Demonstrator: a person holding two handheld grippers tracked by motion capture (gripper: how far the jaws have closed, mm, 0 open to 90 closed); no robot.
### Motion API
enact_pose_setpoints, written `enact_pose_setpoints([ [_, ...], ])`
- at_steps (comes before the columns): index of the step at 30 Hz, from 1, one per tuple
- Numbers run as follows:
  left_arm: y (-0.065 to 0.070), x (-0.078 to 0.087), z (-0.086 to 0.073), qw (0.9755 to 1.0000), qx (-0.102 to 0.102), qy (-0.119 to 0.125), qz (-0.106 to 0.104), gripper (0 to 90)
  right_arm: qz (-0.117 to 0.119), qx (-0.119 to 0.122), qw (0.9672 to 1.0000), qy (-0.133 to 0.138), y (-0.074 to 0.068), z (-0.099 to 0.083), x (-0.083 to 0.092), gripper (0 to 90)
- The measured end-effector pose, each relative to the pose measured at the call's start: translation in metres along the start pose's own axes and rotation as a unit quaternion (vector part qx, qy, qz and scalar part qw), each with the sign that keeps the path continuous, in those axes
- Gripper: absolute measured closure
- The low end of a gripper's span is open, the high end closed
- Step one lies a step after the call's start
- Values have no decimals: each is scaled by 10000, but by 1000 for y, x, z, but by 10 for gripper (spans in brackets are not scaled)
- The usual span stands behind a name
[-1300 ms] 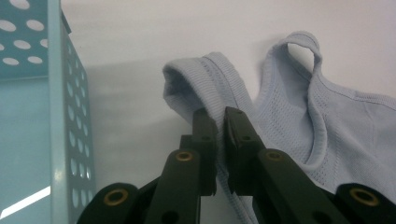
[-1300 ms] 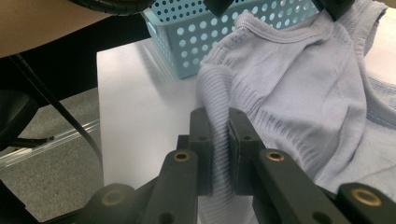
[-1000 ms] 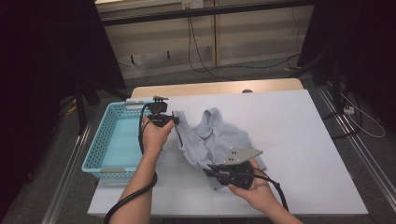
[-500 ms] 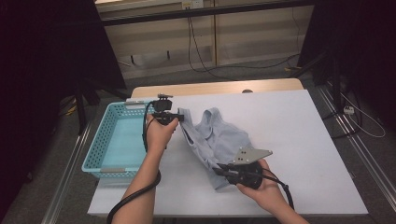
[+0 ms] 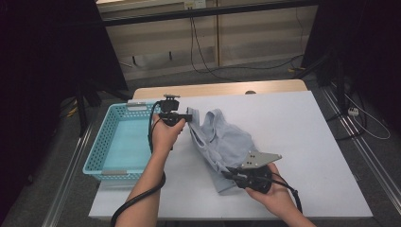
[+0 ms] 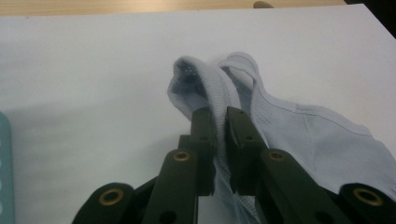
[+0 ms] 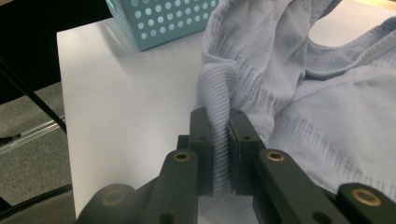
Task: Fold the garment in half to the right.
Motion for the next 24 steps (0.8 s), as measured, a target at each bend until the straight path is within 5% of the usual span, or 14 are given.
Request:
enact_pose_setpoints([
  [9,5,1,2,9997,-3,167,-188,767,-58,81,9998,-142,1,-9,6,829],
  [24,10,10,5,9989,-80,392,-251,621,-352,-248,9990,-99,16,-18,17,829],
])
Point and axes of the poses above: each handheld gripper's, and its own axes: x roughly backward along the jaws, z roughly out of its top, y roughly to its right, the point moved 3 cm from there along -x, roughly forward along the jaws, and after that the axes turned 1 degree about -y, right-handed, at the moved point
